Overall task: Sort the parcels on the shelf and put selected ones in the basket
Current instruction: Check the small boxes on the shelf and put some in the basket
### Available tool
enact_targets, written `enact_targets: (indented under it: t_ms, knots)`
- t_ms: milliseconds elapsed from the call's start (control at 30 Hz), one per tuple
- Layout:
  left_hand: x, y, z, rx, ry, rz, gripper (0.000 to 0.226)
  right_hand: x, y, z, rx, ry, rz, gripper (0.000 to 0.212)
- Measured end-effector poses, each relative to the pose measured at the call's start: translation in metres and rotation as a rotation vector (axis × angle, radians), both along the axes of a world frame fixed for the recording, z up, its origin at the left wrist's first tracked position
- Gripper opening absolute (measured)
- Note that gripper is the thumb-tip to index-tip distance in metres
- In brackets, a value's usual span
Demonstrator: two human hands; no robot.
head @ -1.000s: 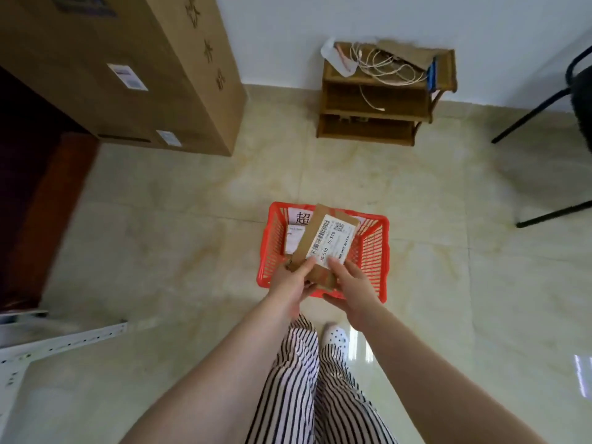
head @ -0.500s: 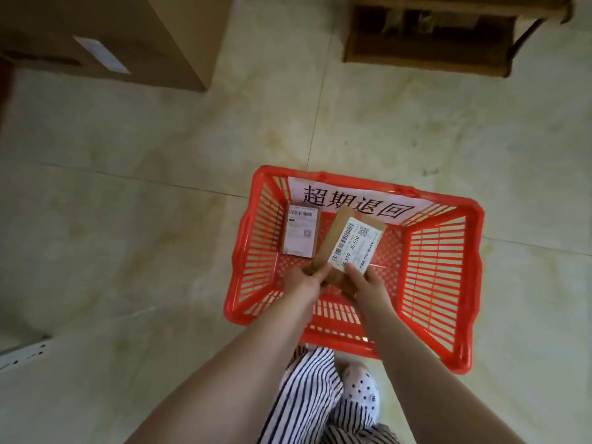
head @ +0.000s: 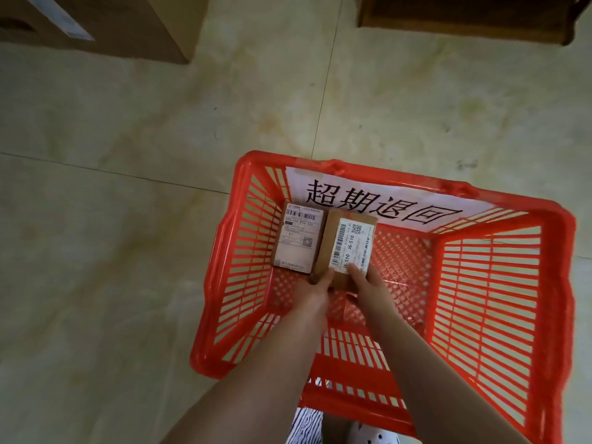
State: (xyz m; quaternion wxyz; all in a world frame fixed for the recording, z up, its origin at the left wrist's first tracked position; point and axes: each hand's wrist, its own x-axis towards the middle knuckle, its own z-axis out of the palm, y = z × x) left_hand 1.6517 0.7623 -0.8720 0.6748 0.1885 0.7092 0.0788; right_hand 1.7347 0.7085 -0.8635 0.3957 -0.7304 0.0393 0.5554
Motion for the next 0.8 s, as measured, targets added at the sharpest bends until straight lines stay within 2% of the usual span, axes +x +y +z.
enact_targets:
  t_ms: [333, 533, 700, 733, 800]
  knots:
    - [-0.005, 0.005, -0.007, -0.035, -0.037, -0.018, 0.037, -0.004, 0.0, -0.007, 0.0, -0.031, 0.039, 0.042]
    - [-0.006, 0.006, 0.003, -0.138, 0.086, -0.087, 0.046, -0.001, 0.002, 0.004, -0.059, -0.046, 0.067, 0.047]
    - [-0.016, 0.011, 0.049, -0.178, 0.162, -0.17, 0.082, 0.0, -0.002, 0.052, -0.252, -0.107, 0.076, 0.059]
    - [-0.022, 0.012, 0.064, -0.189, 0.17, -0.16, 0.084, -0.001, -0.002, 0.068, -0.274, -0.128, 0.068, 0.057]
    - [-0.032, 0.018, 0.11, -0.158, 0.143, -0.138, 0.073, -0.006, 0.0, 0.109, -0.255, -0.124, 0.046, 0.047]
